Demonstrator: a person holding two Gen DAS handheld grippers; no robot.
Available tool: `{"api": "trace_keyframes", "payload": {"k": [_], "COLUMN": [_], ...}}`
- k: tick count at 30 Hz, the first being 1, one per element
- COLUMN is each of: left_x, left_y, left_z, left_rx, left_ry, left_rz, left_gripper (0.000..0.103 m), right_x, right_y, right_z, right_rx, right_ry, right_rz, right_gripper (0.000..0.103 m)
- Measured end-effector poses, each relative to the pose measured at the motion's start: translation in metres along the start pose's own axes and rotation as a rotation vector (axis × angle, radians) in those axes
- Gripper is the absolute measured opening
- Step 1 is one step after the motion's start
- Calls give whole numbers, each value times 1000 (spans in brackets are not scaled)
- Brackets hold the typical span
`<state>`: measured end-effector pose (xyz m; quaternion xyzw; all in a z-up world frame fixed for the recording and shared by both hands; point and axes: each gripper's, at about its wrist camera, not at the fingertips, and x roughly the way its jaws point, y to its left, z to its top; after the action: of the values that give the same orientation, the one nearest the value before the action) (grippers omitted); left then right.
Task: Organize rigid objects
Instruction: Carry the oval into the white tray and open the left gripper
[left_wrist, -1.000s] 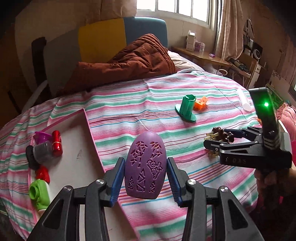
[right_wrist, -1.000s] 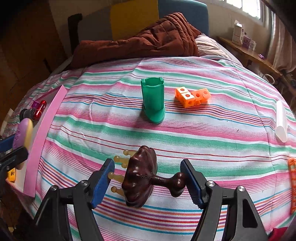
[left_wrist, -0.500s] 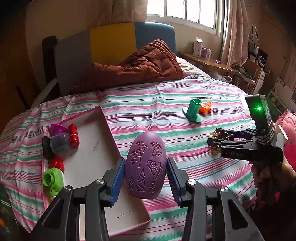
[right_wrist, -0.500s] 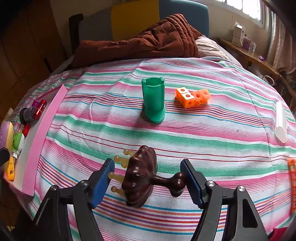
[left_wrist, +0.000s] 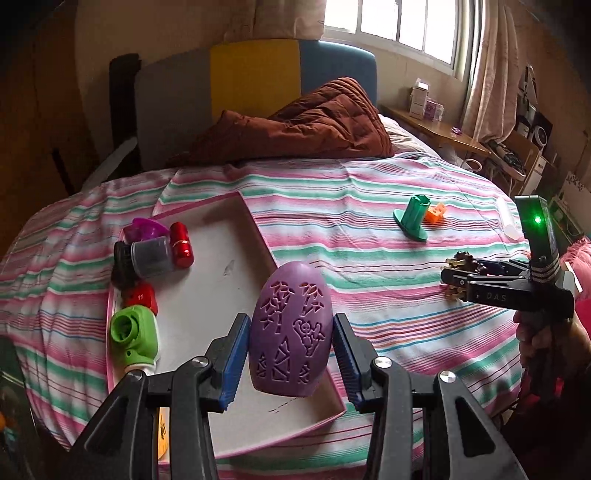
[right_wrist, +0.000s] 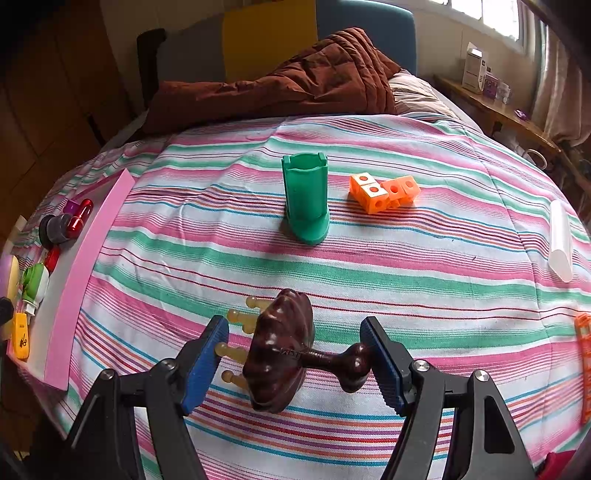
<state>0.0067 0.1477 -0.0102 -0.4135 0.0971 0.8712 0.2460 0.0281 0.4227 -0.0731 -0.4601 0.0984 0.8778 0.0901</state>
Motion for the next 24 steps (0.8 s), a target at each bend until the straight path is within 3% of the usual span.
{"api": "trace_keyframes", "payload": {"k": [7, 15, 24], "left_x": [-1, -10, -10], "left_y": [29, 72, 88], "left_z": [-14, -37, -46], "left_rx": [-62, -179, -243], "left_ry": [25, 55, 65], "left_rz": [30, 9, -36], "left_gripper": [45, 45, 45], "right_x": [1, 1, 1], "right_y": [0, 1, 1], "right_z": [0, 0, 1], "right_rx": [-3, -5, -10], "right_ry": [-1, -2, -2], "right_rz": [-3, -6, -11], "right_gripper": [74, 74, 74]}}
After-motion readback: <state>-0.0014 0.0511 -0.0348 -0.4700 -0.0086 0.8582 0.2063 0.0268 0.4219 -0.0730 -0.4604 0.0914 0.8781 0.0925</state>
